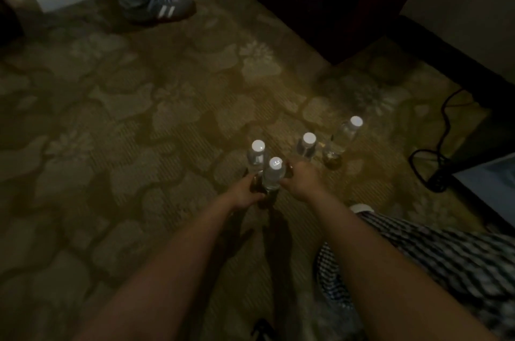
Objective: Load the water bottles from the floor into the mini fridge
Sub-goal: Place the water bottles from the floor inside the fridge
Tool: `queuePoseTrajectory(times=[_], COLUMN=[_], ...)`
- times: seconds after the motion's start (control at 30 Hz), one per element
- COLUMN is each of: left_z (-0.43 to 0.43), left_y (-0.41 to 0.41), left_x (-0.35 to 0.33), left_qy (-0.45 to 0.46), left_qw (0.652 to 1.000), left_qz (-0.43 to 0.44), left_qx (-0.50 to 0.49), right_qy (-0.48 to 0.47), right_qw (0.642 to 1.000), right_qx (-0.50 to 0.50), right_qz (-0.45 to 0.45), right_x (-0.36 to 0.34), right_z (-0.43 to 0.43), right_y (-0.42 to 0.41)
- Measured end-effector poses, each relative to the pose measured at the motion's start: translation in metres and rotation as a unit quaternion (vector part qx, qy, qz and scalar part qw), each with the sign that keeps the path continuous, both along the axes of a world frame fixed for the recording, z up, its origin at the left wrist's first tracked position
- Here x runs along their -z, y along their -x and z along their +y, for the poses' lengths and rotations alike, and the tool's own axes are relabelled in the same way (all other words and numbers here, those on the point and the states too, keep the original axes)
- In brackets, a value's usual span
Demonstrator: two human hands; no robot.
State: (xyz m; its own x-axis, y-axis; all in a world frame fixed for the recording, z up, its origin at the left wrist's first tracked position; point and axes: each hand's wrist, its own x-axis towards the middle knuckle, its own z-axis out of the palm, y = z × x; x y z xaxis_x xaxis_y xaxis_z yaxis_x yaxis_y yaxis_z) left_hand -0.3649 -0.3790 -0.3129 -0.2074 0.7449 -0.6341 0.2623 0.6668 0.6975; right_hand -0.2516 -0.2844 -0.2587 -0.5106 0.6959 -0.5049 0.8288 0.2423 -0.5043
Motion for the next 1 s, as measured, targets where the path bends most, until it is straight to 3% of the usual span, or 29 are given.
queuePoseTrajectory(times=[0.27, 0.57, 1.0], left_z=[0.008, -0.009, -0.074], left_y=[-0.01, -0.028, -0.051], left_x=[0.02, 0.026, 0.011], left_qy=[-0.068, -0.067, -0.072], left_qw=[0.995, 0.993, 0.992], left_qz=[-0.045, -0.058, -0.058], left_qx=[-0.062, -0.076, -0.081], right_qy=[-0.029, -0.068, 0.045], right_qw=[0.999, 0.994, 0.994], right_qx=[-0.029, -0.078, -0.083], right_qz=[-0.023, -0.045, 0.05], right_x=[0.034, 0.044, 0.007], right_z=[0.0, -0.01, -0.037], right_y=[0.021, 0.005, -0.01])
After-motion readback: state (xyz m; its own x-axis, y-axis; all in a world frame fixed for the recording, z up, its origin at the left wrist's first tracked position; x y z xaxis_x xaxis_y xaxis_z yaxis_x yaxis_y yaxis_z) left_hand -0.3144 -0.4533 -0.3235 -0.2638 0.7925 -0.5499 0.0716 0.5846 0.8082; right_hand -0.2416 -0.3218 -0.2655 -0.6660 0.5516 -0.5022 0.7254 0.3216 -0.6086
